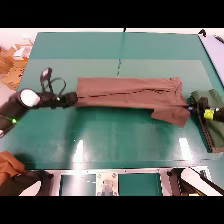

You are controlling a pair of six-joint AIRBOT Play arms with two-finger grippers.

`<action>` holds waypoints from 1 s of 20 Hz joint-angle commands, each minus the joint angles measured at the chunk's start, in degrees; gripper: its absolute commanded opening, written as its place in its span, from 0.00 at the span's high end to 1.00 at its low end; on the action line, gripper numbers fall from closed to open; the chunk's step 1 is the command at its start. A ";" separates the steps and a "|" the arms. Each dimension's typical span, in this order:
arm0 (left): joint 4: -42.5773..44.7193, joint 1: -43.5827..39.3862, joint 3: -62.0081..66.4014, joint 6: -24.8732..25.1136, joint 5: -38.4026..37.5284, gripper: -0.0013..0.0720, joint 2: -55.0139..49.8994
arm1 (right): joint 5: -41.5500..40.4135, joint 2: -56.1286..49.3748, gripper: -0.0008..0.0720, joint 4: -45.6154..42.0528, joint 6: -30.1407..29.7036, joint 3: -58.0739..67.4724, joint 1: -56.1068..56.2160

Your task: Fold the shirts.

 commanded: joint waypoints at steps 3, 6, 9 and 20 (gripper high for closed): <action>5.70 1.57 15.37 1.25 0.00 0.96 -8.33 | -6.71 -8.92 0.96 0.39 4.00 15.80 9.77; 5.62 1.57 23.28 2.08 1.31 0.95 -18.34 | -7.98 -20.20 0.96 0.39 4.26 25.22 14.36; 5.35 1.57 29.86 3.10 4.28 0.95 -28.61 | -10.64 -31.87 0.96 0.59 4.24 34.27 17.29; -1.11 1.57 44.46 4.68 12.63 0.04 -38.69 | -1.75 -53.29 0.34 3.06 -2.97 64.32 12.94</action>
